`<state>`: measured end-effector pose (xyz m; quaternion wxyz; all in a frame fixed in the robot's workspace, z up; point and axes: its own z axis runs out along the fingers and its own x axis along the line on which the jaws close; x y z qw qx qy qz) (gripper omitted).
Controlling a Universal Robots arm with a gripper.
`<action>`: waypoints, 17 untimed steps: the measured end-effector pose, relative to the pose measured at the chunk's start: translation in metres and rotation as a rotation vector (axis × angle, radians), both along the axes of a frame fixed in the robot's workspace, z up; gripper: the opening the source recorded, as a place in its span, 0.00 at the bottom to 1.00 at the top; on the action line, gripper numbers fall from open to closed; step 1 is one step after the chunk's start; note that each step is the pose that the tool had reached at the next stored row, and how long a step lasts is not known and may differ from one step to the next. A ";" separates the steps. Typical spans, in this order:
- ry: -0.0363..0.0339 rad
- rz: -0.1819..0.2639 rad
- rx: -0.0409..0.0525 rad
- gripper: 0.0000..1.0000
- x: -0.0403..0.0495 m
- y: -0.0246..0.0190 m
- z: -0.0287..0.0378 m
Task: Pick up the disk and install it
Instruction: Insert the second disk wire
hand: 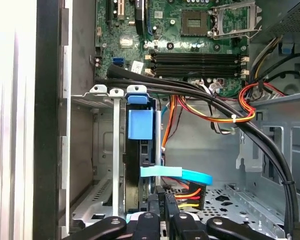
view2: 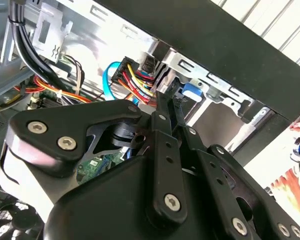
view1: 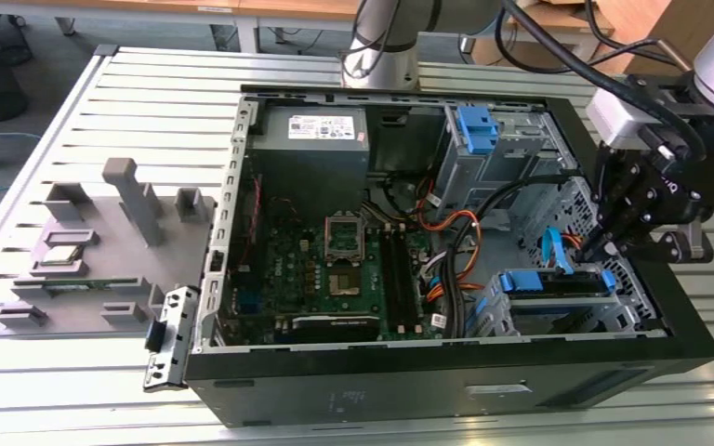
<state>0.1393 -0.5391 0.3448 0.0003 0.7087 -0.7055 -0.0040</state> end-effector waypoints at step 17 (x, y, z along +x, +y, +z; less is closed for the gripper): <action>-0.0195 0.002 0.0048 0.17 -0.0077 -0.0082 -0.0021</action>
